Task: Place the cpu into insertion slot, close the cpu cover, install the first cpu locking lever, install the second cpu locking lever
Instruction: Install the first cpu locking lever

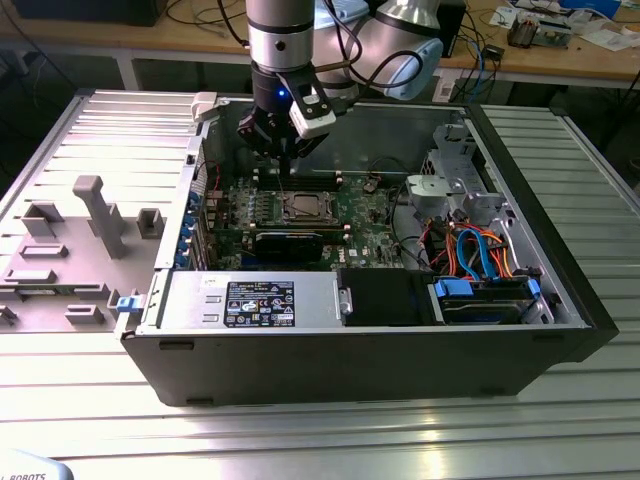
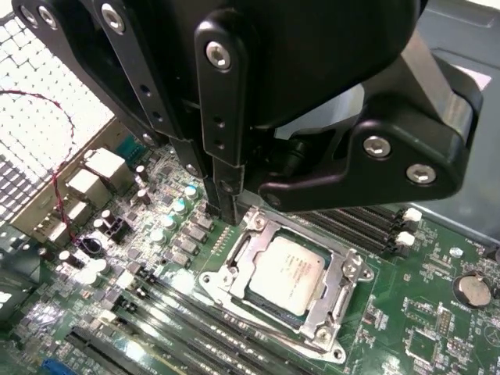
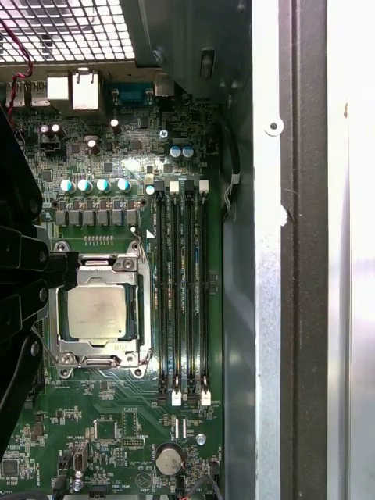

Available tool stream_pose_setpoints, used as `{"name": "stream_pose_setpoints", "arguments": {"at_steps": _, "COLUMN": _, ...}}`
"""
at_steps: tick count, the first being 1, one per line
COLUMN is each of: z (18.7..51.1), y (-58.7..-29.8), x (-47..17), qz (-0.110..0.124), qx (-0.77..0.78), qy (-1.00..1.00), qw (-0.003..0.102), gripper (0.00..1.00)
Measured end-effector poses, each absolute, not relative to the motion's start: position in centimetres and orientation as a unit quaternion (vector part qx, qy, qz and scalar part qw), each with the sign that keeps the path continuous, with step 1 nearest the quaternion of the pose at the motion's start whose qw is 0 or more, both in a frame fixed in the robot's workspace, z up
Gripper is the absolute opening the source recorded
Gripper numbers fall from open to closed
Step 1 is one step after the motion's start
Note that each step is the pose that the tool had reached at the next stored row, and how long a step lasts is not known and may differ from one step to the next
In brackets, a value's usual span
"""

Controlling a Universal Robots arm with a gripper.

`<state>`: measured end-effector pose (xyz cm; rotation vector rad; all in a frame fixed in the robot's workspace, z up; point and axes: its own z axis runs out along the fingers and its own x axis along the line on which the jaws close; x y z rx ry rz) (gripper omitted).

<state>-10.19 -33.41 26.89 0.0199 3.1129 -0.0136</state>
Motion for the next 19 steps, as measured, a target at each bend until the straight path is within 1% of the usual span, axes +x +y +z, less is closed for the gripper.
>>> {"name": "stream_pose_setpoints", "arguments": {"at_steps": 1, "z": 26.9, "y": -33.4, "x": -12.0, "qz": -0.003, "qx": 0.006, "qy": 1.0, "qw": 0.014, "gripper": 0.11}}
{"name": "stream_pose_setpoints", "arguments": {"at_steps": 2, "z": 26.5, "y": -33.4, "x": -12.5, "qz": -0.001, "qx": -0.017, "qy": 1.0, "qw": 0.014, "gripper": 0.11}}
{"name": "stream_pose_setpoints", "arguments": {"at_steps": 7, "z": 26.5, "y": -33.3, "x": -12.5, "qz": -0.001, "qx": -0.018, "qy": 1.0, "qw": 0.014, "gripper": 0.11}}
{"name": "stream_pose_setpoints", "arguments": {"at_steps": 13, "z": 26.3, "y": -31.7, "x": -12.7, "qz": -0.001, "qx": -0.019, "qy": 1.0, "qw": 0.015, "gripper": 0.11}}
{"name": "stream_pose_setpoints", "arguments": {"at_steps": 19, "z": 26.1, "y": -31.2, "x": -13.2, "qz": -0.001, "qx": -0.025, "qy": 1.0, "qw": 0.015, "gripper": 0.11}}
